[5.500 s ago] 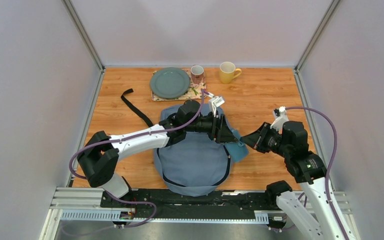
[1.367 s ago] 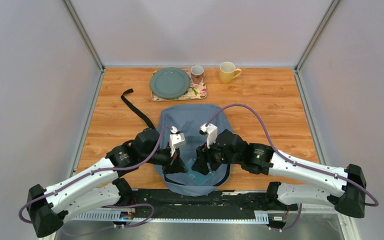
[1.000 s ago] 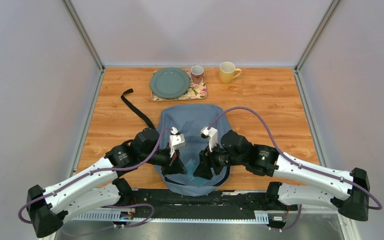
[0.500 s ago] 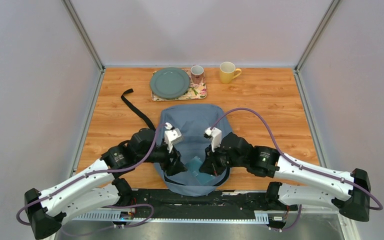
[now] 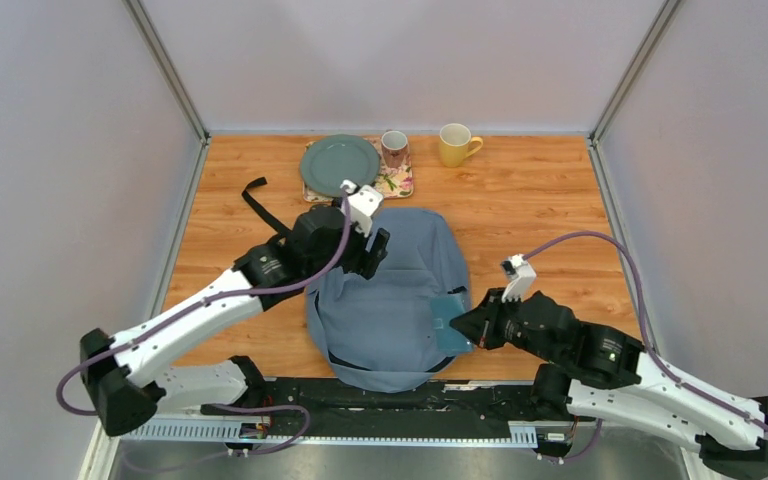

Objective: Pack the student bag
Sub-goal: Pick up the personal item from the student bag.

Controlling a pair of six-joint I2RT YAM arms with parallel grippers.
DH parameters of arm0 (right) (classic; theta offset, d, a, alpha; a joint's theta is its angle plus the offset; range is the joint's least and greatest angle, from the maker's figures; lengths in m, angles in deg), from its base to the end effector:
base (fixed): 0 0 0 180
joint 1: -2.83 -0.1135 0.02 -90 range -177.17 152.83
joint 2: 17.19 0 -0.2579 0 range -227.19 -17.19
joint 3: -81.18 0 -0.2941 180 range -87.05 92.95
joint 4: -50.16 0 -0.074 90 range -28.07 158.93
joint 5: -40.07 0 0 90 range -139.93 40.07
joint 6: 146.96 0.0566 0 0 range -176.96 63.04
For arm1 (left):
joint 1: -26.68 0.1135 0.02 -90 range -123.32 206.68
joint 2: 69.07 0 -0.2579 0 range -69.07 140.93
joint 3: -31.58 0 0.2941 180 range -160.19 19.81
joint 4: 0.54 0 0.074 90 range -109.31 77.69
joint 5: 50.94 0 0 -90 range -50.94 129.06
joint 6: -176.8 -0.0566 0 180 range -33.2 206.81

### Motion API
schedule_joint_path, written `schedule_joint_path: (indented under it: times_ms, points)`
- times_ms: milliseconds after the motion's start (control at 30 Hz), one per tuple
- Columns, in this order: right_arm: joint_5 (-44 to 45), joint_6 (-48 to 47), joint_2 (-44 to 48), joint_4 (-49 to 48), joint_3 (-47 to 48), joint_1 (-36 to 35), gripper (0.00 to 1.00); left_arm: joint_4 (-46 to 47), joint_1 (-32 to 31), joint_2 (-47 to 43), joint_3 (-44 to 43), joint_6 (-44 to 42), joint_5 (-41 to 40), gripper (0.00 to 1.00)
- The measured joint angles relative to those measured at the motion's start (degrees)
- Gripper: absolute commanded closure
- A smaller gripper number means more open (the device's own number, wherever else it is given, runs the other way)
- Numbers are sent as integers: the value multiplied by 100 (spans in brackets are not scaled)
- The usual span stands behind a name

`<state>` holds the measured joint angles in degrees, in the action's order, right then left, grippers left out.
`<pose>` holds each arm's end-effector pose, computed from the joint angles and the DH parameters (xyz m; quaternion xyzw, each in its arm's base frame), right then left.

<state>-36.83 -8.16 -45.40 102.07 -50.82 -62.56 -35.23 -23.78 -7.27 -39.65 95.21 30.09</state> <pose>0.0861 0.1572 0.2663 -0.0708 0.8683 0.3494 0.3450 0.2014 -0.2302 0.3335 0.2630 0.8010 -0.2048 0.4973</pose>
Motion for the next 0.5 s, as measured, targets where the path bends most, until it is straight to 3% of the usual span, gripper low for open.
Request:
schedule_joint_path:
  times_ms: [233, 500]
  points:
    - [319, 417, 505, 96, -42, 0, 100, 24, 4, 1263, -118, -343, -74, 25]
    - [330, 483, 339, 155, -42, 0, 100, 39, 190, 1744, -350, -599, -249, 26]
